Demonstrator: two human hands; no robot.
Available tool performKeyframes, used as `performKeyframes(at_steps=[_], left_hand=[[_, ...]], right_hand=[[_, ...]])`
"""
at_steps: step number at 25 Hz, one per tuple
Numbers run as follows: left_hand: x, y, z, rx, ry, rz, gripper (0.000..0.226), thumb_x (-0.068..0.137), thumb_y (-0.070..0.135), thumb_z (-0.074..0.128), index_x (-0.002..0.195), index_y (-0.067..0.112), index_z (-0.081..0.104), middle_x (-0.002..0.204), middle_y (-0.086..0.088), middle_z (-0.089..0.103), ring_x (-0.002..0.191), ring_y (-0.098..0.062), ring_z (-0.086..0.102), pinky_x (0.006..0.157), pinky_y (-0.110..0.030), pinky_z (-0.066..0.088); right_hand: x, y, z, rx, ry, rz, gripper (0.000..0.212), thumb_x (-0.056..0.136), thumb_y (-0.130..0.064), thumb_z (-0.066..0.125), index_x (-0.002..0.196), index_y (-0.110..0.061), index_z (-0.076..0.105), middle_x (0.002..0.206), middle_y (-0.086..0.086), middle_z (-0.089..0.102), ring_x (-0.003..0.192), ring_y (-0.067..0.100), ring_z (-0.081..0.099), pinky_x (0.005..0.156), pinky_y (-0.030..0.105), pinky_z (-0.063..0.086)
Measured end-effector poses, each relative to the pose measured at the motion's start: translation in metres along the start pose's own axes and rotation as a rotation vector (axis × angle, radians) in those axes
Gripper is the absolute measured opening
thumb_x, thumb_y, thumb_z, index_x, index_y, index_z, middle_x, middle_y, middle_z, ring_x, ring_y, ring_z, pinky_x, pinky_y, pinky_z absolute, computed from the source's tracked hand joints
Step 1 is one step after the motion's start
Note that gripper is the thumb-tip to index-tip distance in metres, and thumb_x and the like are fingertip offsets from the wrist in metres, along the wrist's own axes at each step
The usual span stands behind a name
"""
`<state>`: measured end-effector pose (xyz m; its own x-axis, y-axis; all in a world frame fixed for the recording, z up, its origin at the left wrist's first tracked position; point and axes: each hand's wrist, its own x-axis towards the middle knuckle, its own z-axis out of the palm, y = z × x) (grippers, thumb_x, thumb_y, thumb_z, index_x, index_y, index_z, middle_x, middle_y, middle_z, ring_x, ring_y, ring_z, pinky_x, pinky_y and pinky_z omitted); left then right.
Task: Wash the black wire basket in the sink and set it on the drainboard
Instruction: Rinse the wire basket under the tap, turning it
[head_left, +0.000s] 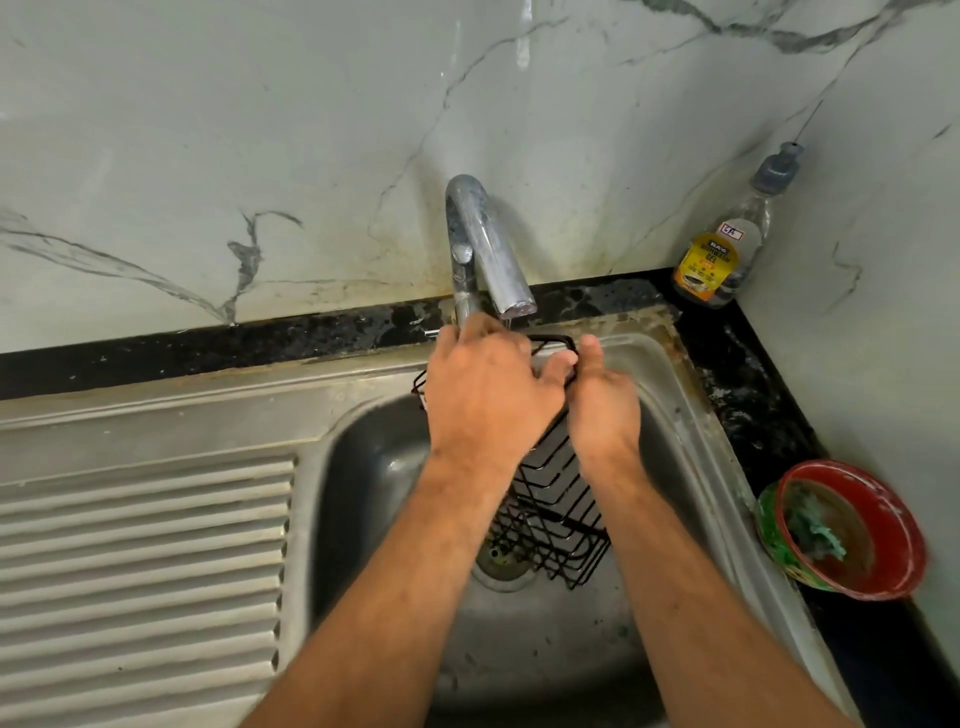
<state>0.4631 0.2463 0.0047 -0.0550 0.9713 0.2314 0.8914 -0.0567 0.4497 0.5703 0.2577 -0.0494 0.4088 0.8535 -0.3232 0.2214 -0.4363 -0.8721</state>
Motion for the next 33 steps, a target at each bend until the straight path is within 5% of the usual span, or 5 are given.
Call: performKeyframes(at_steps=[7, 15, 21, 24, 33], left_hand=[[-0.027, -0.053, 0.022, -0.252, 0.039, -0.073, 0.072, 0.092, 0.079, 0.025, 0.140, 0.031, 0.051, 0.155, -0.002, 0.040, 0.145, -0.020, 0.033, 0.121, -0.054, 0.026], [-0.021, -0.067, 0.007, -0.817, -0.072, -0.631, 0.041, 0.098, 0.059, 0.049, 0.128, 0.031, 0.056, 0.109, 0.017, 0.065, 0.099, 0.003, 0.059, 0.094, -0.031, 0.046], [-0.020, -0.069, 0.012, -0.815, 0.157, -0.595, 0.031, 0.105, 0.046, 0.046, 0.121, 0.024, 0.062, 0.106, -0.002, 0.070, 0.095, -0.008, 0.062, 0.090, -0.033, 0.052], [-0.020, -0.072, 0.007, -0.798, 0.201, -0.607, 0.030, 0.107, 0.044, 0.042, 0.121, 0.026, 0.062, 0.111, 0.007, 0.071, 0.104, -0.011, 0.064, 0.089, -0.033, 0.050], [-0.033, -0.055, -0.001, -0.466, 0.009, -0.769, 0.035, 0.107, 0.049, 0.030, 0.139, 0.049, 0.044, 0.150, 0.002, 0.039, 0.140, -0.021, 0.033, 0.119, -0.052, 0.015]], right_hand=[[-0.011, 0.013, -0.007, 0.399, -0.092, 0.291, 0.057, 0.102, -0.060, 0.037, 0.062, -0.020, 0.045, 0.043, -0.008, 0.037, 0.037, 0.013, 0.032, 0.042, 0.028, 0.026], [-0.009, 0.002, -0.006, 0.341, -0.185, 0.210, 0.057, 0.095, -0.069, 0.043, 0.072, -0.018, 0.053, 0.059, -0.005, 0.044, 0.049, 0.010, 0.038, 0.050, 0.026, 0.032], [-0.034, 0.004, -0.002, 0.109, -0.324, -0.238, 0.106, 0.071, -0.067, 0.075, 0.156, -0.040, 0.018, 0.156, -0.008, 0.031, 0.137, 0.004, 0.036, 0.111, 0.025, 0.033], [-0.037, -0.002, -0.010, -0.016, -0.395, -0.359, 0.104, 0.073, -0.036, 0.087, 0.151, -0.056, 0.020, 0.150, -0.018, 0.028, 0.115, -0.017, 0.041, 0.084, 0.002, 0.037], [-0.042, -0.008, -0.017, -0.109, -0.330, -0.437, 0.075, 0.080, -0.017, 0.067, 0.137, -0.057, 0.039, 0.143, -0.018, 0.041, 0.115, 0.007, 0.052, 0.095, 0.034, 0.050]])
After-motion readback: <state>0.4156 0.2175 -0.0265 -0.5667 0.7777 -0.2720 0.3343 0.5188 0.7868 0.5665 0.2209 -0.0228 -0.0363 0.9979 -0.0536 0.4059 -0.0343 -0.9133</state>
